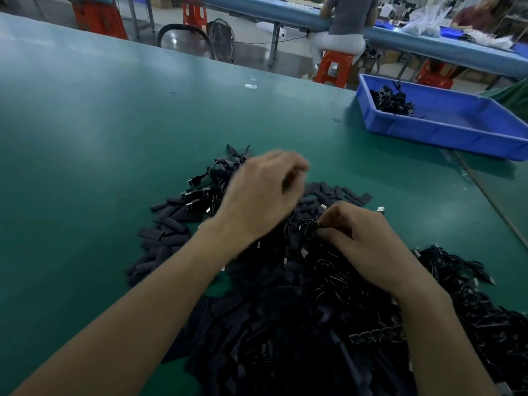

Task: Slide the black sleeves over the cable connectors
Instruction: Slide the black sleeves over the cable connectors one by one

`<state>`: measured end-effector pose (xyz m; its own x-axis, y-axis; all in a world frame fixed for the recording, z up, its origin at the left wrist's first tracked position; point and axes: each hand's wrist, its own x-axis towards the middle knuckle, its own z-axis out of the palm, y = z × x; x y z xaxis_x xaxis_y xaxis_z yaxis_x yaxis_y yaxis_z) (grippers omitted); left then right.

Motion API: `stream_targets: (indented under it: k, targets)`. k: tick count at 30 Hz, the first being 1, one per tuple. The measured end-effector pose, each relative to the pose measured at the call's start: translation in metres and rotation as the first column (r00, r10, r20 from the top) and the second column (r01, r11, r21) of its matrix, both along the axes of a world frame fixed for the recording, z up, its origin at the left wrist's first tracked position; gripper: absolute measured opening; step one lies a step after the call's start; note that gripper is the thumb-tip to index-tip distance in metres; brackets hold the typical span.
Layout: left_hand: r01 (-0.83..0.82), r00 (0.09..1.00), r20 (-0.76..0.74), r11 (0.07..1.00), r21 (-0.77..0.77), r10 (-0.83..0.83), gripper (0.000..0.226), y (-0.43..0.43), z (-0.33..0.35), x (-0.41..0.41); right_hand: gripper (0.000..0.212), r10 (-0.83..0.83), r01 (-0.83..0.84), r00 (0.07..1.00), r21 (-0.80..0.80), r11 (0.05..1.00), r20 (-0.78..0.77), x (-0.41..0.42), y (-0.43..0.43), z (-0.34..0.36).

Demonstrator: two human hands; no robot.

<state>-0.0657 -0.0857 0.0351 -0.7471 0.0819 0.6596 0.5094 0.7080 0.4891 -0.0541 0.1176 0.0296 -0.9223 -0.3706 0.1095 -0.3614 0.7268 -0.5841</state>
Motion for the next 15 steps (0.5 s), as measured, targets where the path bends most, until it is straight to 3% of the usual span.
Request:
stream_targets:
  k: [2,5,10,15]
  targets:
    - [0.193,0.958,0.197,0.976,0.104,-0.21,0.02,0.013,-0.005,0.018,0.015,0.035,-0.033,0.999,-0.103,0.994,0.018,-0.002,0.005,0.0]
    - [0.281,0.851,0.403,0.94,0.193,-0.337,0.023,0.027,-0.017,0.029,0.019,0.099,-0.079,0.993,-0.27,0.96,0.063,0.0,0.011,0.002]
    - [0.249,0.756,0.449,0.844,0.474,-0.476,0.021,0.026,-0.029,0.026,0.01,0.131,-0.07,0.985,-0.431,0.9,0.114,0.0,0.017,-0.001]
    - [0.225,0.68,0.443,0.742,0.632,-0.584,0.019,0.021,-0.04,0.024,0.018,0.162,-0.069,0.97,-0.432,0.899,0.183,-0.002,0.019,-0.001]
